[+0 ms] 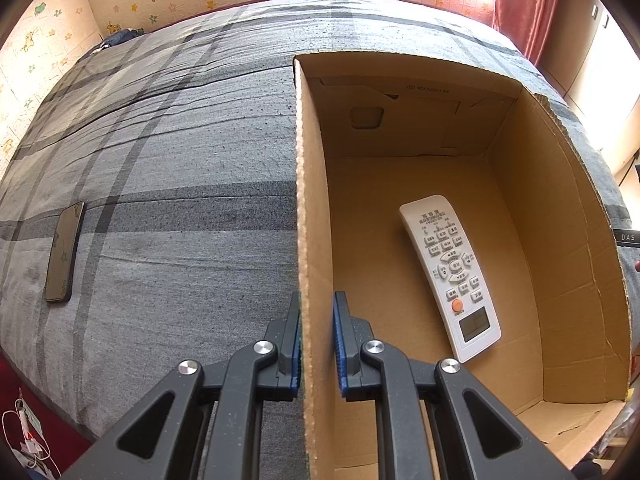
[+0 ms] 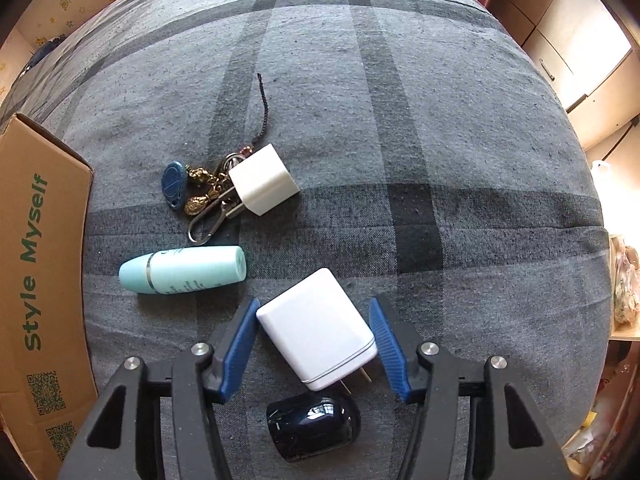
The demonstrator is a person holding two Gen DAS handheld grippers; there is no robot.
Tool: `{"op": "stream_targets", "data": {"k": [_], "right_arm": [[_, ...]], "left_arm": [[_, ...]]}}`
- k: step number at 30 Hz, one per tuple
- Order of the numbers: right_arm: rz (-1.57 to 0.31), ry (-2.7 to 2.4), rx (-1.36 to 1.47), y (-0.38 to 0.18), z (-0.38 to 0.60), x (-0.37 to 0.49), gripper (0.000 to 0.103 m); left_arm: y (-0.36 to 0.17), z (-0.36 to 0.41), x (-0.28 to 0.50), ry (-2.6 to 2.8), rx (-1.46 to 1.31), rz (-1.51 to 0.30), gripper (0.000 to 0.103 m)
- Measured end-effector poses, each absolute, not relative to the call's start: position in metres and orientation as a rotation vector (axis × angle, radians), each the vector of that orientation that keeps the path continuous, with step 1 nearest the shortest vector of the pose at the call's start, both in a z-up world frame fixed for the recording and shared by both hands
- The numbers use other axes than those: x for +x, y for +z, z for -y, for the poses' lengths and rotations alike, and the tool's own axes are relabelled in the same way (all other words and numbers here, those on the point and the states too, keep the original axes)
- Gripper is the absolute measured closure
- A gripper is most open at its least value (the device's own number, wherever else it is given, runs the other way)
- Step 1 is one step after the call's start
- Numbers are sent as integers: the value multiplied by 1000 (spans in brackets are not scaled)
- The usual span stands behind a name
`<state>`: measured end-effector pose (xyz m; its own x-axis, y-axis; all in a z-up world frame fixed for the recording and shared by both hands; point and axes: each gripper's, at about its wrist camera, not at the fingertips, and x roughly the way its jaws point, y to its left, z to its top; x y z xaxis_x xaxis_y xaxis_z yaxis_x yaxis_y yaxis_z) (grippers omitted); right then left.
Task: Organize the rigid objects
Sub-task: 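Move the right tool to the white charger plug and close on it, then lift the white charger plug with the right tool and carry it over the box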
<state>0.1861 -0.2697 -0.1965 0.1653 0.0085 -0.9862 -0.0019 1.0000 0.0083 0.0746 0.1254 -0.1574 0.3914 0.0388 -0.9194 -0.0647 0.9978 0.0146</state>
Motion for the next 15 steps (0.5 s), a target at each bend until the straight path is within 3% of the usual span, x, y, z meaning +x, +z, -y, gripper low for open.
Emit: {"op": "stream_targets", "data": {"k": [15], "right_arm": [[-1367,-5,-3,-166,258,190,43]], "left_arm": [[-157,-125,75,66,-22,-1170,89]]}}
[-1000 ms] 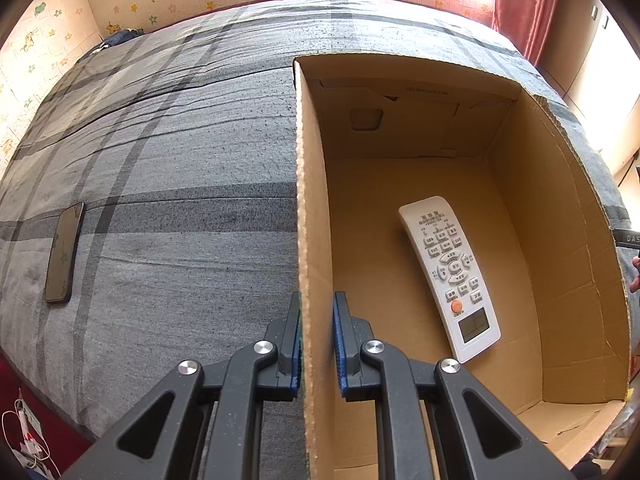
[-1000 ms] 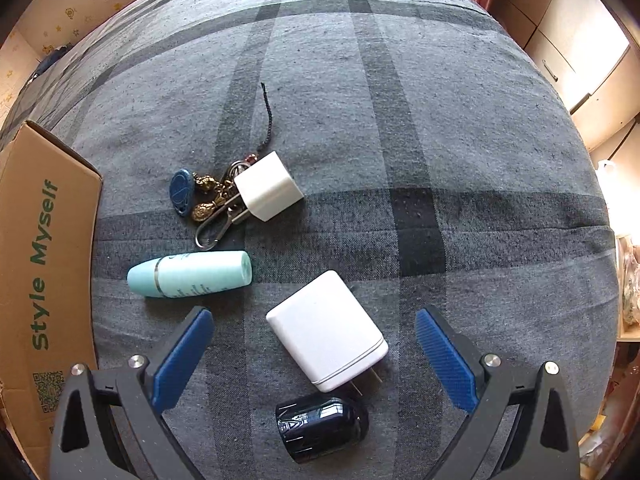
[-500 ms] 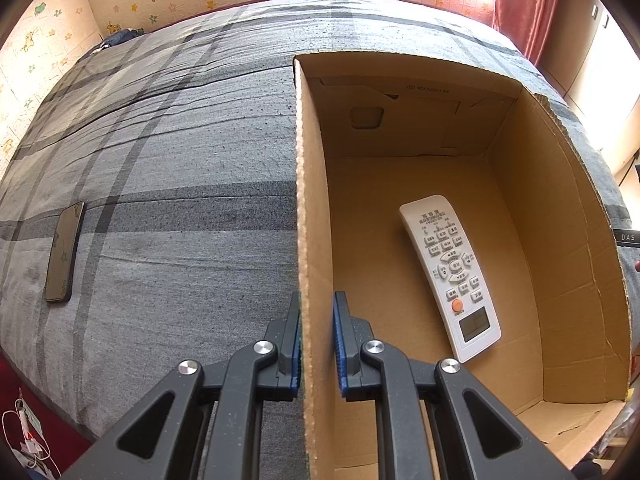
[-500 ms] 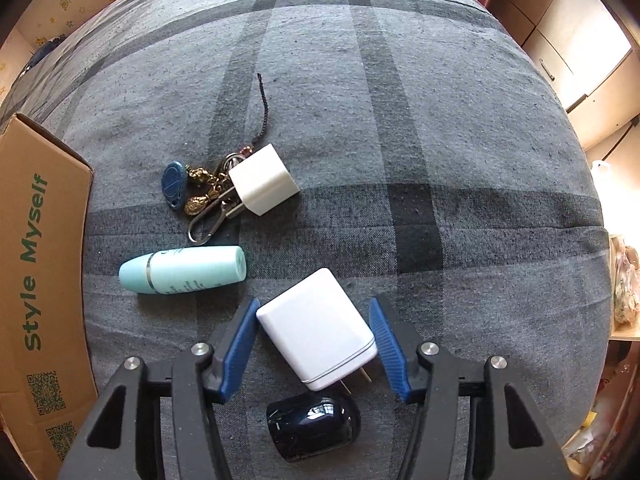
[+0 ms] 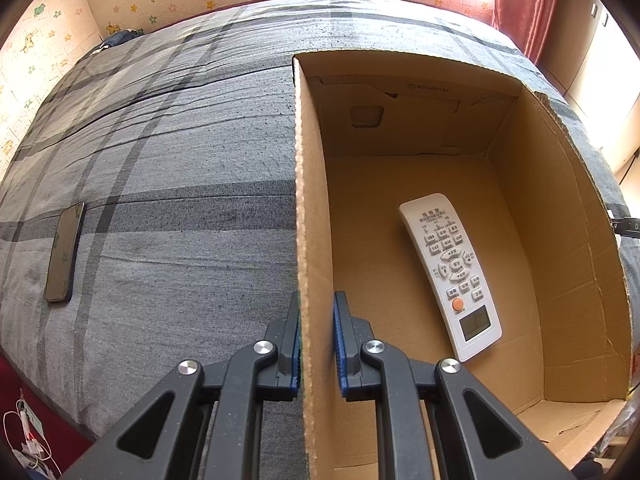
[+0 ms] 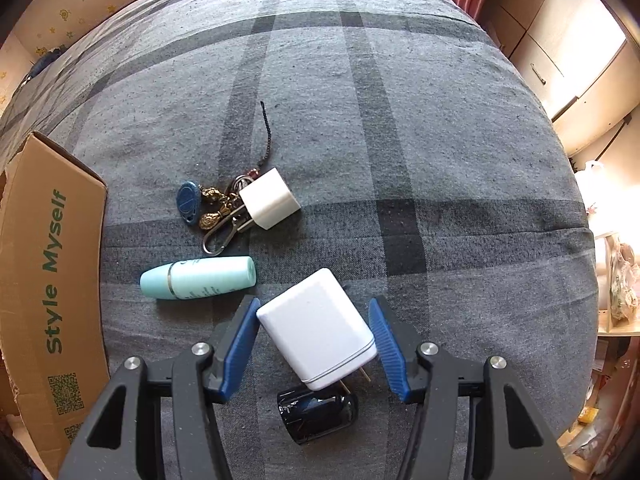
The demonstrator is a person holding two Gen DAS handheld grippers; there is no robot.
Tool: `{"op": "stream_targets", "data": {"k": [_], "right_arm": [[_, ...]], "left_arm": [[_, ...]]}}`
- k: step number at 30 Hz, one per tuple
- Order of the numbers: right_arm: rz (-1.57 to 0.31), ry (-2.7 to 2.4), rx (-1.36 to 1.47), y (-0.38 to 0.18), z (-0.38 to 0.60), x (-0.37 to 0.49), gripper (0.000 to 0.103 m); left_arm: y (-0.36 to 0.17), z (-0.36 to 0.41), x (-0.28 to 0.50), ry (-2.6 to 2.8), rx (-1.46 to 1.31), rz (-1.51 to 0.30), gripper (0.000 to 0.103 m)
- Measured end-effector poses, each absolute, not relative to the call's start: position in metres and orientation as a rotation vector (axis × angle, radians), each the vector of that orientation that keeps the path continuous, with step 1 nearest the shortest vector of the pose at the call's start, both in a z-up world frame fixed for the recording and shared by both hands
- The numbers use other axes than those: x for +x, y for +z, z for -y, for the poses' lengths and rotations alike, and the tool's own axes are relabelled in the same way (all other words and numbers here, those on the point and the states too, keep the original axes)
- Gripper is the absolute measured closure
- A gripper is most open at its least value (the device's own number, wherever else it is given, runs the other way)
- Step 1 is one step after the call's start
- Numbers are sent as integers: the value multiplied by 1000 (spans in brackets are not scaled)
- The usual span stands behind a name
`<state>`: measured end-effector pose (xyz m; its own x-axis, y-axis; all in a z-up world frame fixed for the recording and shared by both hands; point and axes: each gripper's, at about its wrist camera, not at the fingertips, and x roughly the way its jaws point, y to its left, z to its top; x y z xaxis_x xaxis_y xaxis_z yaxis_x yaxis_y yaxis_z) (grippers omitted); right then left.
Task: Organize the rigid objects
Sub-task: 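Lift the white charger plug with the right tool and carry it over the box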
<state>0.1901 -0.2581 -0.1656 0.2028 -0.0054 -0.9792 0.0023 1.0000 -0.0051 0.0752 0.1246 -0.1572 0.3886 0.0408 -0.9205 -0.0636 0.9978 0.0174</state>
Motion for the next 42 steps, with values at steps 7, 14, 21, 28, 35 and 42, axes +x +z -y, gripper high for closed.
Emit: {"op": "stream_targets", "data": {"k": [7,14,21,28,35,42], "right_arm": [[-1336,30,-23,-133,246,184,43],[-1301,84,-71,-95,227,174,43],[-1276,129,-120,-67,203,167,43],[-1246,184,-164,-48,175,162,43],[-1213,250,-196,-33,142,158,43],[-1196,323,-211,-27,105,157,43]], "left_arm": [[-157,-124,75,67,-22,-1170,89],[-157,-124,75,67,-22,-1170,89],[-157,-124,75,66,-22,-1170,89],[-157,-124,75,66,-21,-1170,89],[-157,-124,75,66,-25,-1172,89],[-157,-125,76,65,-29,-1172,89]]}}
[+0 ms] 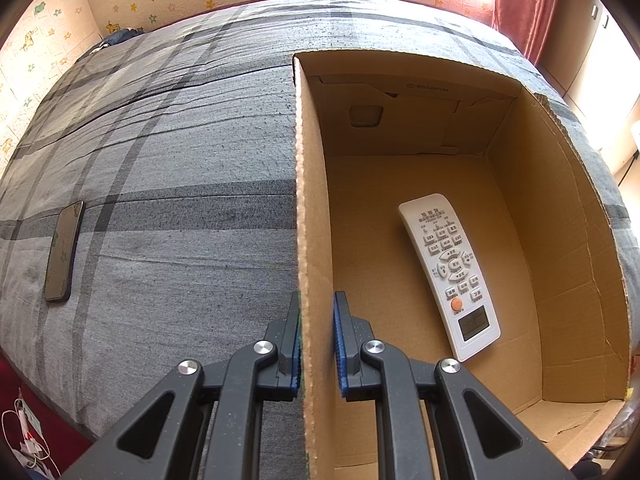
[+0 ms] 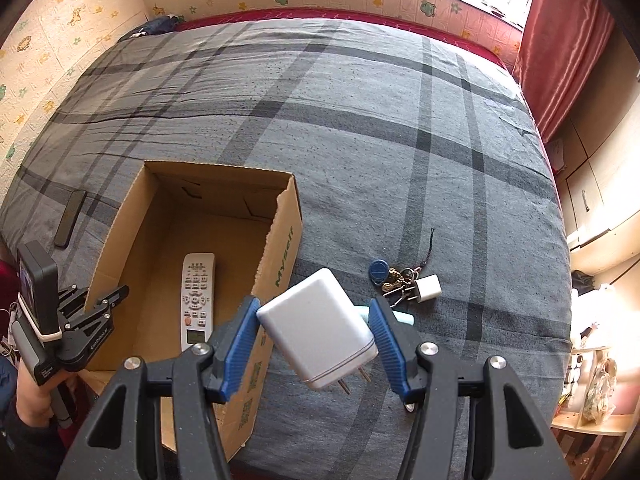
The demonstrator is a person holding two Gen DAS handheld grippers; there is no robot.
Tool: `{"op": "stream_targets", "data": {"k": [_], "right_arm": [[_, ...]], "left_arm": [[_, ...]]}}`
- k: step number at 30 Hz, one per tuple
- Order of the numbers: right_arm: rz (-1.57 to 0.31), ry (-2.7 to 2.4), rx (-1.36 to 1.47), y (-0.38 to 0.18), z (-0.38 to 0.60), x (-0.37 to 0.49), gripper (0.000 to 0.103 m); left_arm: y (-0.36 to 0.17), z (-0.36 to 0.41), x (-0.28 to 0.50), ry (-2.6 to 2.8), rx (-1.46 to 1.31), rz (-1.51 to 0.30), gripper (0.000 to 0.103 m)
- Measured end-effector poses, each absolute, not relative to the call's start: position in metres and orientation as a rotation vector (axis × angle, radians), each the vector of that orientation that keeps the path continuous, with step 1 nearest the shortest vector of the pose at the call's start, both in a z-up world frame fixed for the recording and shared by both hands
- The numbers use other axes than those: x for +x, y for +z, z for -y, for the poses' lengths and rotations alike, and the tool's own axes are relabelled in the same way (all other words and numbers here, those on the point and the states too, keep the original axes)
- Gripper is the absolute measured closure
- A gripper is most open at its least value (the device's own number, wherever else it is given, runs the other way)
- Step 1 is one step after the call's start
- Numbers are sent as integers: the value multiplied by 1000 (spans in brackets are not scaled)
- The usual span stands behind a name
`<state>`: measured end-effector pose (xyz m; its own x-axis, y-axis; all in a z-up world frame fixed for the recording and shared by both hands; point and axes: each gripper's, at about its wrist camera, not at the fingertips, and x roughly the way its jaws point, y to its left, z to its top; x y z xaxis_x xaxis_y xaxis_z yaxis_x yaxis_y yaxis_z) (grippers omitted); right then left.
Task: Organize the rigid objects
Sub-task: 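Lift the white charger plug with the right tool and carry it over the box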
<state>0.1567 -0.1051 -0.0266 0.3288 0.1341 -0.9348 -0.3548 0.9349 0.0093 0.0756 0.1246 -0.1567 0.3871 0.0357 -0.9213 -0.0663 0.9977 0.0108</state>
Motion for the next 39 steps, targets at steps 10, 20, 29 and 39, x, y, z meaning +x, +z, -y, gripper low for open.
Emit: {"op": "stream_targets", "data": {"k": [10,20,29,39], "right_arm": [[-1194,444,-237,-32,39,153,43],[-1250,479,-252,-70,-6,153,43],[-1297,397,-264,-114,-16,166,43],[-1296,253,-358,-152,-24,182,43]], "left_arm": [[-157,-125,76,63,-30,-1172,89],[-157,-126,75,60,-36,-1170,89],[-157,-127,75,60,-36,-1170,89],[-156,-126,75,58,-32,-1171,89]]}}
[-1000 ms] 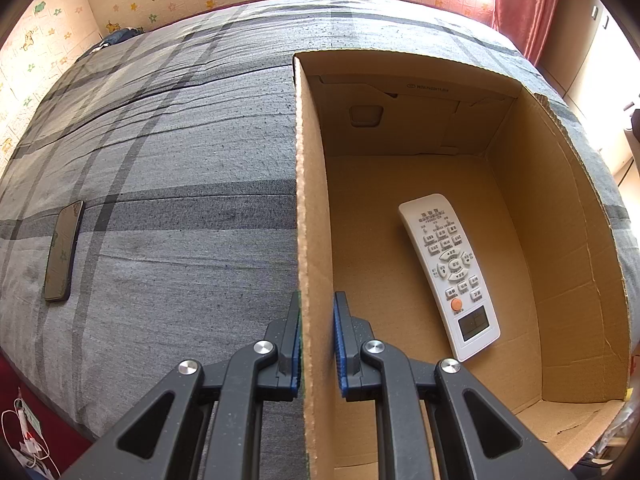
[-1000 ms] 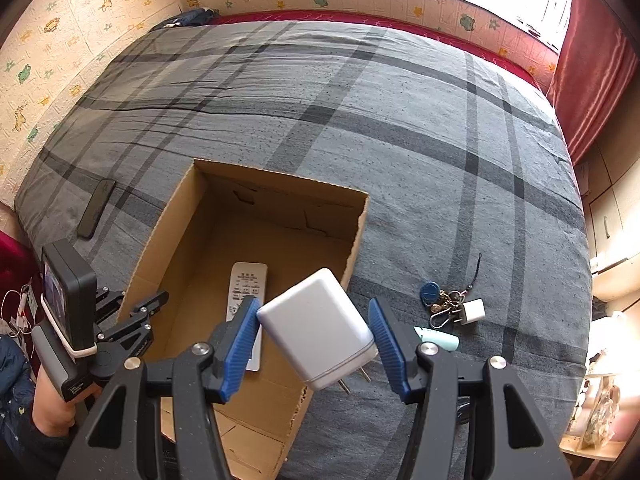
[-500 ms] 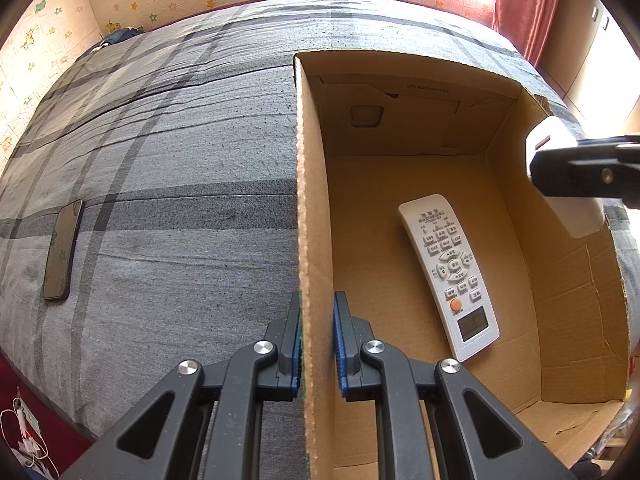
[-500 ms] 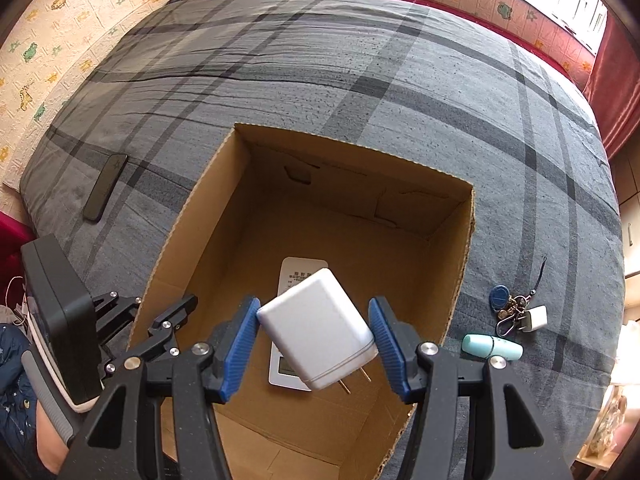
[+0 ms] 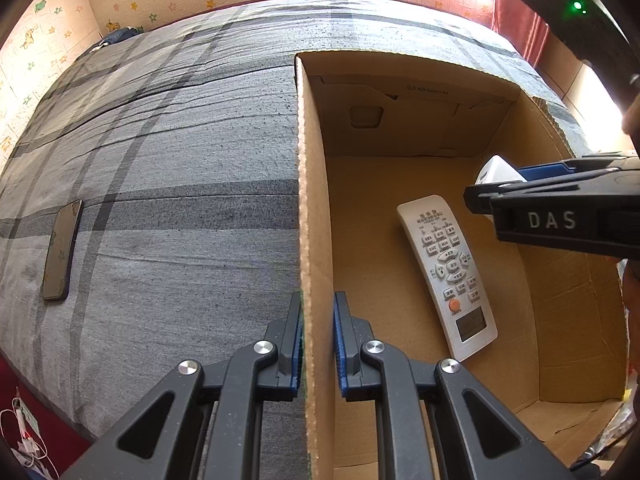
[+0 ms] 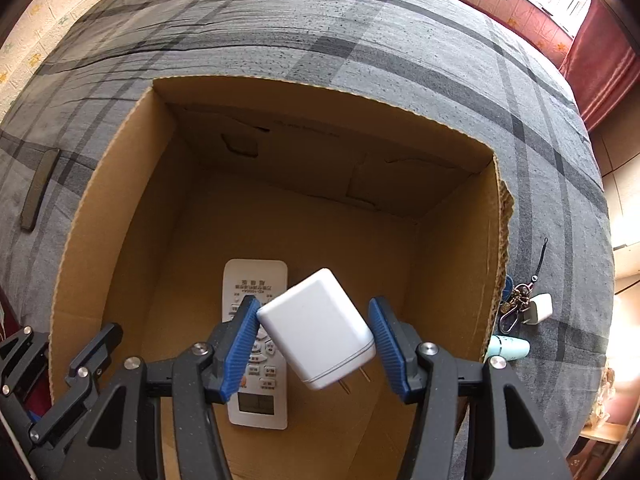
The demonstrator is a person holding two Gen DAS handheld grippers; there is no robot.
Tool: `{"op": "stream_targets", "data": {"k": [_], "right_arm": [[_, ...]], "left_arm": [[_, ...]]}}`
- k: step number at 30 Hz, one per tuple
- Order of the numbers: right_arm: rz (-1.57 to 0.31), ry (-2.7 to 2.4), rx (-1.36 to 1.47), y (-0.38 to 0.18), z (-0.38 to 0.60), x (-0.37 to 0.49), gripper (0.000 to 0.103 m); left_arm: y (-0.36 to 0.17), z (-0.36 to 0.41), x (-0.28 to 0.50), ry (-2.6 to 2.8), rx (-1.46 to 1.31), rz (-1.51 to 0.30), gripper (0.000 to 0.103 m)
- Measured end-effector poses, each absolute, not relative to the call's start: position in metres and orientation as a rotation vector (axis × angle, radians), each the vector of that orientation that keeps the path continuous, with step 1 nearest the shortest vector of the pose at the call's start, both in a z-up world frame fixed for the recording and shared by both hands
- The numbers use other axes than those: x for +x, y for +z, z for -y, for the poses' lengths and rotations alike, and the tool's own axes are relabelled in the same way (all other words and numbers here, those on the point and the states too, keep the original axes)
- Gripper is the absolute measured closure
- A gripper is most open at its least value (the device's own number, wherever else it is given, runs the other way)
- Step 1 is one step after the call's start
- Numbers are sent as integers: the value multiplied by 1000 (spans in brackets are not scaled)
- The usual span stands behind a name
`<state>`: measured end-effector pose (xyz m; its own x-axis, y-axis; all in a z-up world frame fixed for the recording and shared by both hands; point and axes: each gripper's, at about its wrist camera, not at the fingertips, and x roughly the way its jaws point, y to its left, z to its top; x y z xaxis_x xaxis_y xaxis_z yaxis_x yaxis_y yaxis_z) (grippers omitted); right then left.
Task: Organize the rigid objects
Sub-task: 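Lift the white charger plug with the right tool and carry it over the box, then lower the charger plug beside the remote and open the right tool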
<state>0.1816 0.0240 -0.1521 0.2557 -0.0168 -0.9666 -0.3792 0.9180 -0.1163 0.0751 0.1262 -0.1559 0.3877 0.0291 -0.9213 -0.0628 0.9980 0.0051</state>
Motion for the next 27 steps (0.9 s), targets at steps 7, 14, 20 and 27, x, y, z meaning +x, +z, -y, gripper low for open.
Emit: {"op": "stream_targets", "data": {"k": [7,14,20,27], "right_arm": [[-1274,239,-402,-153,-29,180,43],[-1307,270,-380,-156,-35,180,43],[-1330,241,-382,-167,-33,189,43],[-1334,253,-363,-169,-33,192,42]], "left_arm": [[-156,-127,75,59,-34,-1170,89],[-156,-127,75,59,-35,-1170,89],[-156,-127,75,58,-35,-1169,89],[-156,-127,75,58,-33,-1170,89]]}}
